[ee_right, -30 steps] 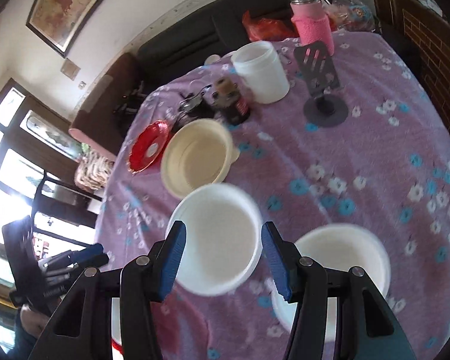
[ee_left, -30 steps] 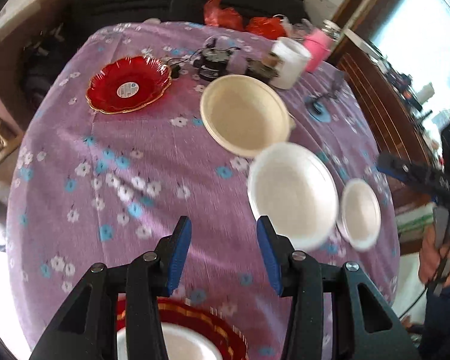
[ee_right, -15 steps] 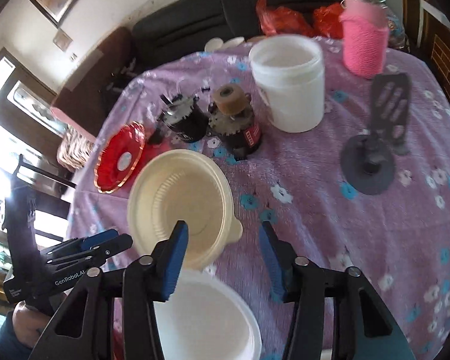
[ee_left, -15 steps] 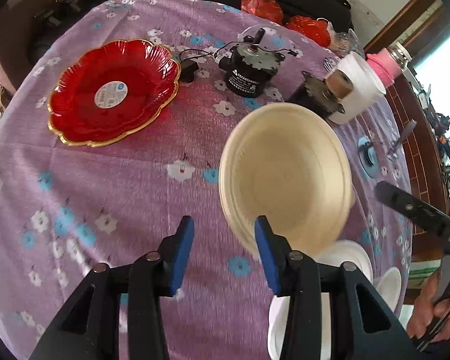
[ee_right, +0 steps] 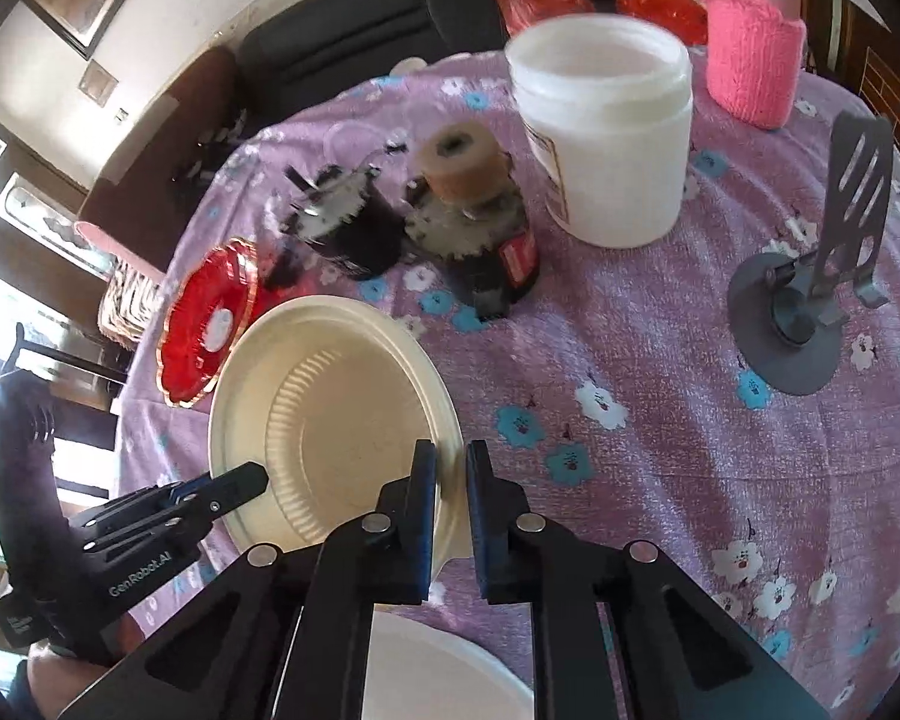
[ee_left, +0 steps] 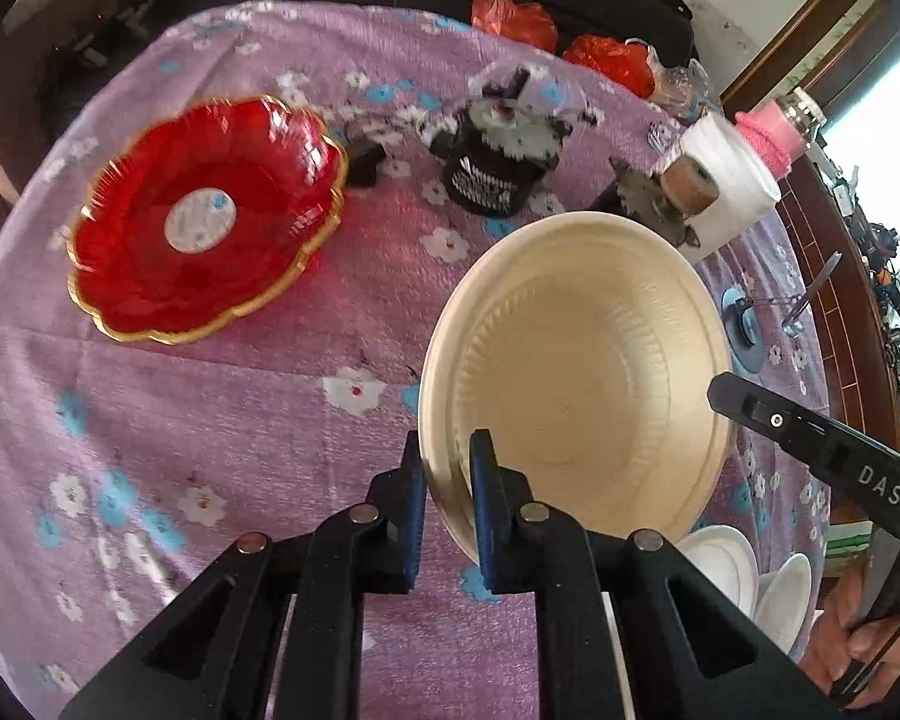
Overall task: Organize plates and bowls
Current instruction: 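Lift the beige bowl and carry it over the plate stack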
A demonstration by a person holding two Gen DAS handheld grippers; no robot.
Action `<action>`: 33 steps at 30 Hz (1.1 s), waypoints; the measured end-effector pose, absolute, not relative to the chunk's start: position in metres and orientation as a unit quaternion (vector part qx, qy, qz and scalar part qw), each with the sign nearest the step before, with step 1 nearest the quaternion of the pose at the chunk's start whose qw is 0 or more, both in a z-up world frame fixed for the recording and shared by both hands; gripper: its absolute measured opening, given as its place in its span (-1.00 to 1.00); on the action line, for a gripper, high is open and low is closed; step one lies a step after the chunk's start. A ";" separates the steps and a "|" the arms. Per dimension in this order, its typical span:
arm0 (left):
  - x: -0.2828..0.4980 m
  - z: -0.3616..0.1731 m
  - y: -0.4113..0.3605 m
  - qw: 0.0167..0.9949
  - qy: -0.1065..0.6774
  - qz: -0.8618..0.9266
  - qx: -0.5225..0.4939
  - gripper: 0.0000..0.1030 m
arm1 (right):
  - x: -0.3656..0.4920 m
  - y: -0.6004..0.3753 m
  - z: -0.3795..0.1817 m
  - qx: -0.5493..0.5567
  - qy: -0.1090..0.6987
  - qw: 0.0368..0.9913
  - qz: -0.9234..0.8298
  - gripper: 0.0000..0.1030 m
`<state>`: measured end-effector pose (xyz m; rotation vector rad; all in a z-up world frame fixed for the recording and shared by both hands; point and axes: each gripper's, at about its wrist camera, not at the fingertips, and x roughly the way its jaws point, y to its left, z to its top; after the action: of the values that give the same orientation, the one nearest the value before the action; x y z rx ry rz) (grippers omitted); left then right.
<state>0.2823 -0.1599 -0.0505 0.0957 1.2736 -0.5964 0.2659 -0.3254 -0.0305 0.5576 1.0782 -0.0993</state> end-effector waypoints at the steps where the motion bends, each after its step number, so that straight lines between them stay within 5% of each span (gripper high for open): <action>1: 0.282 -0.045 -0.156 0.765 0.582 -0.273 0.043 -0.74 | 0.265 -0.323 -0.025 0.262 0.502 0.823 -0.045 -0.78; 14: 0.258 0.001 -0.108 0.794 0.545 -0.265 0.044 -0.74 | 0.247 -0.275 0.024 0.244 0.474 0.846 -0.012 -0.78; 33: 0.158 0.016 0.015 0.805 0.538 -0.247 0.027 -0.62 | 0.157 -0.169 0.013 0.245 0.498 0.828 0.079 -0.77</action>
<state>0.1582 0.0154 0.0165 0.0585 1.1523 -0.5282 0.1567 -0.1694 0.0129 0.5211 1.0567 0.1667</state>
